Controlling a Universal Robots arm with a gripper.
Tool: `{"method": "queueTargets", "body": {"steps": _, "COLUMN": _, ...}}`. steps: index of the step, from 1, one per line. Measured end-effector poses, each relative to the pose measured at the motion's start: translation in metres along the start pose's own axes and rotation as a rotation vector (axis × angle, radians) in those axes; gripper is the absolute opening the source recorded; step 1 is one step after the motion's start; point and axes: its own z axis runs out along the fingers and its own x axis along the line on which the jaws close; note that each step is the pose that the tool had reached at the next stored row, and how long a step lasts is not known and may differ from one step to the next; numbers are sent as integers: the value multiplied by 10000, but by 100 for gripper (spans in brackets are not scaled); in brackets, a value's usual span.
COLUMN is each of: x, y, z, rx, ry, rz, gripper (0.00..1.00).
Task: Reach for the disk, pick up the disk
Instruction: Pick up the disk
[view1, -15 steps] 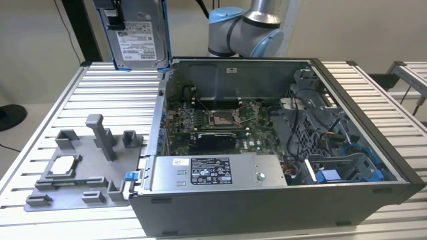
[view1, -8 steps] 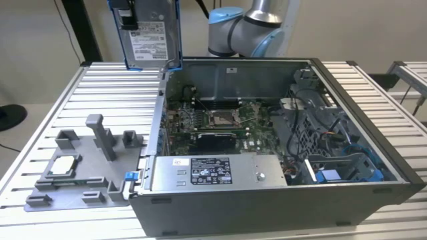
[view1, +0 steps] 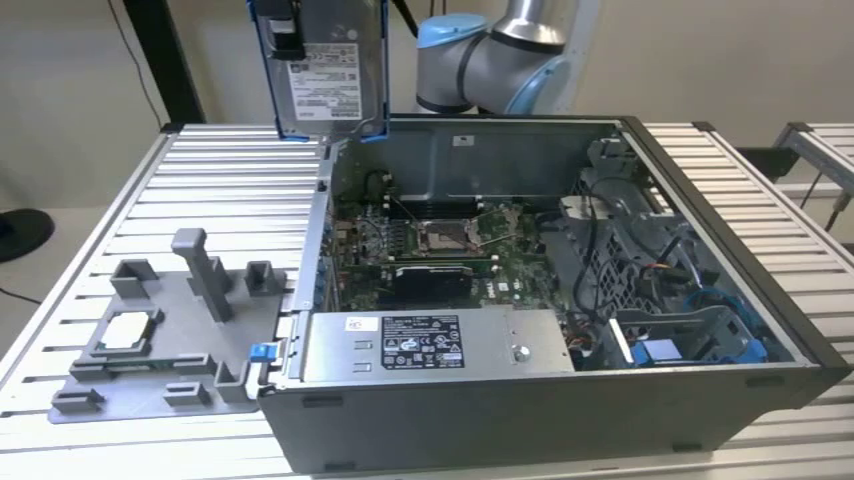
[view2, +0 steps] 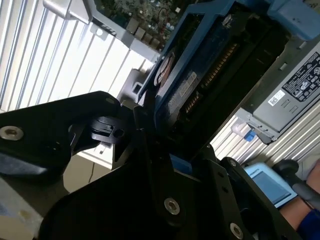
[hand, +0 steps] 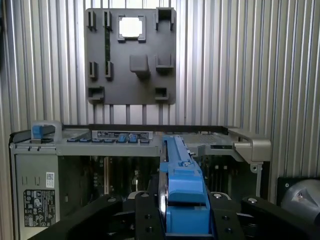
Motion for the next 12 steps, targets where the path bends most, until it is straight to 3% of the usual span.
{"method": "queueTargets", "body": {"steps": 12, "x": -5, "y": -410, "z": 7, "rx": 0, "ry": 0, "rz": 1, "gripper": 0}}
